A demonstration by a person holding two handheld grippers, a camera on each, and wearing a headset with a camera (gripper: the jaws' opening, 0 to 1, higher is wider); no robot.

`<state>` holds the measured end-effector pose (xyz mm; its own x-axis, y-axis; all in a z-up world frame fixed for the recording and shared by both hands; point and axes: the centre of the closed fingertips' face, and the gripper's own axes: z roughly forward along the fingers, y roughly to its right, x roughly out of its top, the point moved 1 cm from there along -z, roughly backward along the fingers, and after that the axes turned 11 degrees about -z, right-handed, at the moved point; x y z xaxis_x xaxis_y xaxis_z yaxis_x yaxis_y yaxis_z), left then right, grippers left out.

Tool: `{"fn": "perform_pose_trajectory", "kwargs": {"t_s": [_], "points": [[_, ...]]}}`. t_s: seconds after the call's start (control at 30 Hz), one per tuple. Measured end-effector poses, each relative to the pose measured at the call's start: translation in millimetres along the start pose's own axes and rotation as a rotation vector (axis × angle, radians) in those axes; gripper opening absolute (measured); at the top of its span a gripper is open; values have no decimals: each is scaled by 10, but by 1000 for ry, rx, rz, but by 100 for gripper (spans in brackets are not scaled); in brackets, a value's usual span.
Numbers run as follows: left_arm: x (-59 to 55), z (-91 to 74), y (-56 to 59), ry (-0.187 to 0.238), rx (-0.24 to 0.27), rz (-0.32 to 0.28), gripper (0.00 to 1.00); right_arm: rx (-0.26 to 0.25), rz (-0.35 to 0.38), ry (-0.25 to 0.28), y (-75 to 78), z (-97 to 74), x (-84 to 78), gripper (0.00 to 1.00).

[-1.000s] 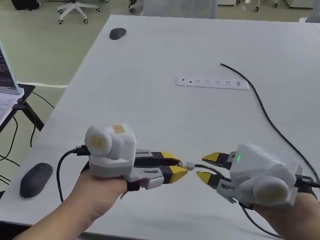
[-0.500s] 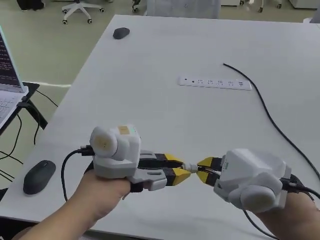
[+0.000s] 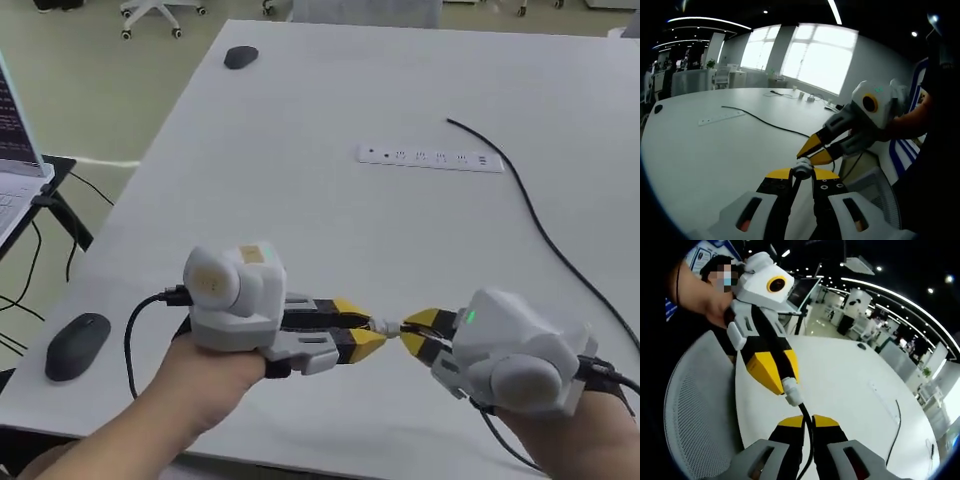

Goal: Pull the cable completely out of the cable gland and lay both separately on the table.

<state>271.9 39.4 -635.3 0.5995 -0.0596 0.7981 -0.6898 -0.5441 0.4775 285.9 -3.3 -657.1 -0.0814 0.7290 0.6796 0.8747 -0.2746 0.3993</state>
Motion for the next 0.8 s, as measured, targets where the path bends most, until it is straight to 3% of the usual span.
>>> {"fn": "perform_pose_trajectory", "kwargs": {"t_s": [0.2,0.37,0.43,0.57,0.67,0.8], "points": [[61,-78,-18,25,-5,-3,15,-43,124,-39,117,-23,-278,0],[103,-158,-2,37,-11,11,15,-65,280,-69,145,-57,-543,0],[100,-183,-21,38,-11,17,15,-69,429,-74,134,-44,-654,0],[103,-235,-54,48,-15,17,15,-86,599,-97,103,6,-838,0],[96,-262,-74,52,-22,16,15,-91,778,-103,36,44,-934,0],[77,-303,-98,50,-32,25,15,-105,849,-156,-58,108,-1049,0]]}}
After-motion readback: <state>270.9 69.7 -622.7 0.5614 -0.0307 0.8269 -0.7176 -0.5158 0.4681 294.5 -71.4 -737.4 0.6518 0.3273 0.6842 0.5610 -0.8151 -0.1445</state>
